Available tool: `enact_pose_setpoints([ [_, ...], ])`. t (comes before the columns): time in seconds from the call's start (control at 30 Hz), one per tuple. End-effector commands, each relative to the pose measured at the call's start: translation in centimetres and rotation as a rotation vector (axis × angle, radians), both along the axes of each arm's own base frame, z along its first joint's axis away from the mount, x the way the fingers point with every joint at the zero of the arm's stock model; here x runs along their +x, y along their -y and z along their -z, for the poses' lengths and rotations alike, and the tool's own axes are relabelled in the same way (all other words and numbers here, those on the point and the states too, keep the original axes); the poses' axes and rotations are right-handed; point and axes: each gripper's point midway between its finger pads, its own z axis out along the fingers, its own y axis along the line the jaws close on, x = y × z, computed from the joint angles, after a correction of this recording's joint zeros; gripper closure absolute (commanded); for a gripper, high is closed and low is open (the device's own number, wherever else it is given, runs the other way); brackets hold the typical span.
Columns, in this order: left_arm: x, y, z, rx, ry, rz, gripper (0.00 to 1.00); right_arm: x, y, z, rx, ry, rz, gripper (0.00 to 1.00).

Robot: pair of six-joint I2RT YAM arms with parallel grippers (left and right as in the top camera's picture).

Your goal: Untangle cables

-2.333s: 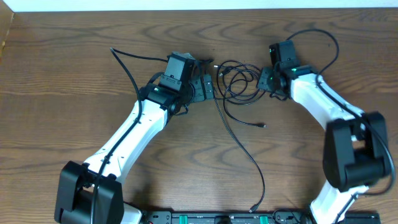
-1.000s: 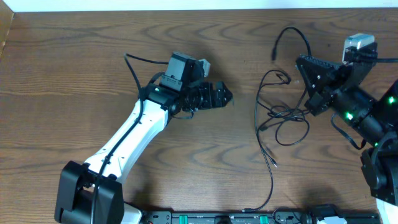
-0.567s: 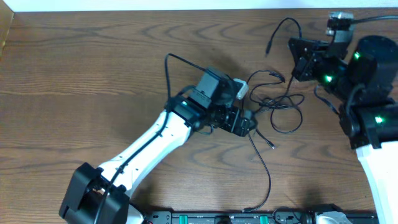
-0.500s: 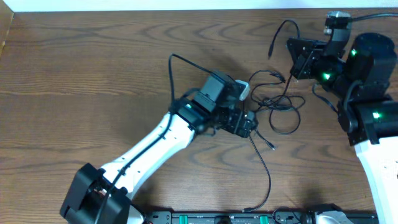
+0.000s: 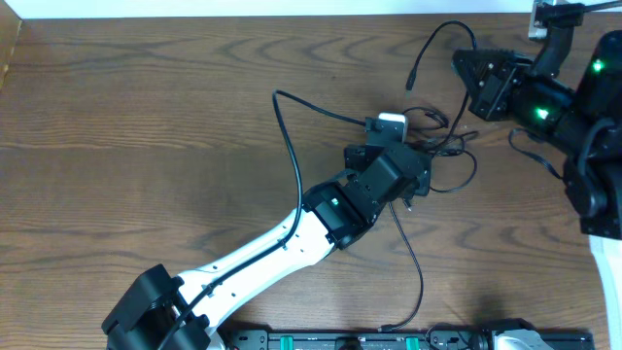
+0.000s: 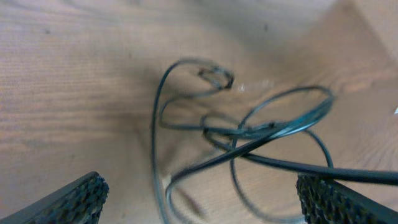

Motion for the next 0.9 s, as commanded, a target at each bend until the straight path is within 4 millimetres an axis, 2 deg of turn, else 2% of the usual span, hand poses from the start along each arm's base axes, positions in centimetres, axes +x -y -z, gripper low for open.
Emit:
enact_pose_setpoints([
  [0.0,0.8,-0.4,-1.4,-0.061,0.032,-0.074,0.02,-1.9,-0.6,-2.8,0.033,0.033,-0.045,0.99],
  [0.13,0.8,0.6,-2.0,-0.118,0.035,-0.058,0.02,-2.8,-0.8,-3.7,0.048,0.028,-0.065,0.99],
  [0.27,1.5,1.1,-1.8,-0.132,0.054,-0.068,0.02,-4.1,-2.0,-4.6,0.097,0.025,-0.147,0.99],
  [0.4,3.4,0.6,-0.9,-0.111,0.118,-0.165,0.02,-4.9,-2.3,-5.1,0.106,0.033,-0.176,0.99],
  [0.5,5.0,-0.1,0.6,-0.075,0.162,-0.249,0.02,-5.3,-1.8,-5.6,0.098,0.055,-0.149,0.99],
  [0.67,6.3,-2.0,4.6,0.046,0.15,-0.331,0.02,-5.3,0.5,-7.1,0.035,0.142,-0.005,0.99],
  [0.77,6.7,-4.1,6.7,0.137,0.109,-0.362,0.02,-5.2,2.9,-8.4,-0.032,0.202,0.136,0.99],
  [0.87,6.9,-5.8,7.6,0.193,0.077,-0.384,0.02,-5.0,6.5,-10.3,-0.106,0.271,0.317,0.99],
])
